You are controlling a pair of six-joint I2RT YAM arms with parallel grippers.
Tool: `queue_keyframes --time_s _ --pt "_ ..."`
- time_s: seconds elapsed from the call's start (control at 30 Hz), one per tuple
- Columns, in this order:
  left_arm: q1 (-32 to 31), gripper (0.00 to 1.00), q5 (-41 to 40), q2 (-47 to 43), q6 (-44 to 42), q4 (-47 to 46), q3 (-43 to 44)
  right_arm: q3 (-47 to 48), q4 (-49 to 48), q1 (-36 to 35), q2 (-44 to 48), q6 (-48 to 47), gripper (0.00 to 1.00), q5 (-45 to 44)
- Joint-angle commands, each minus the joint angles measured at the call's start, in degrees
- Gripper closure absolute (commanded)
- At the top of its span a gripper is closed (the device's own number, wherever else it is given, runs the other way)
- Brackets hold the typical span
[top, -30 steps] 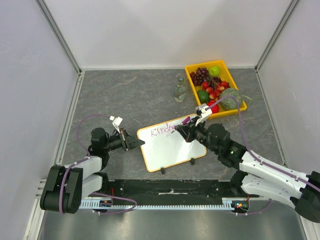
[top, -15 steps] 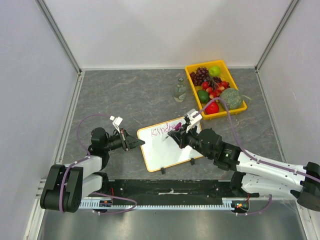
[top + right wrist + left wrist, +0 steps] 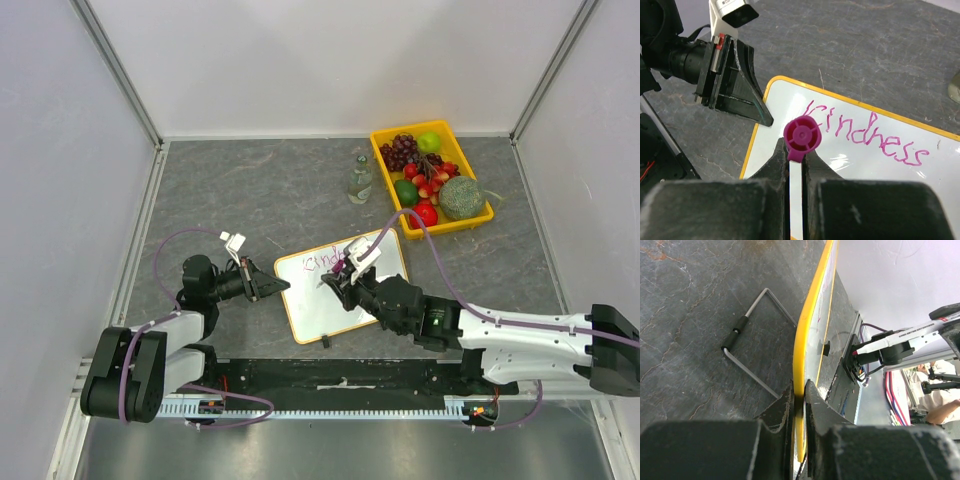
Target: Write a sentence on the whiteboard
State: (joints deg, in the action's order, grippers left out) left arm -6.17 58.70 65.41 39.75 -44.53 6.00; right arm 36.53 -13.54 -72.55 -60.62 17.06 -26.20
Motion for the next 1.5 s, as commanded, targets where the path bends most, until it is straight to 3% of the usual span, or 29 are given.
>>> queue_keyframes --time_s 0.0,0.53,1.47 --pt "-0.15 0.98 -0.34 0.95 -0.64 -0.55 0.86 0.2 -7.37 -0.66 -0.9 -1.41 1.0 -3.33" --pt "-0.15 0.98 -0.07 1.57 -0.37 -1.08 0.94 0.56 -11.68 -0.57 -7.93 0.52 1.0 -0.79" --pt "-0.07 0.98 -0.07 1.21 -0.37 -1.08 0.94 -3.22 -10.02 -0.66 -8.64 2.36 1.0 -3.16"
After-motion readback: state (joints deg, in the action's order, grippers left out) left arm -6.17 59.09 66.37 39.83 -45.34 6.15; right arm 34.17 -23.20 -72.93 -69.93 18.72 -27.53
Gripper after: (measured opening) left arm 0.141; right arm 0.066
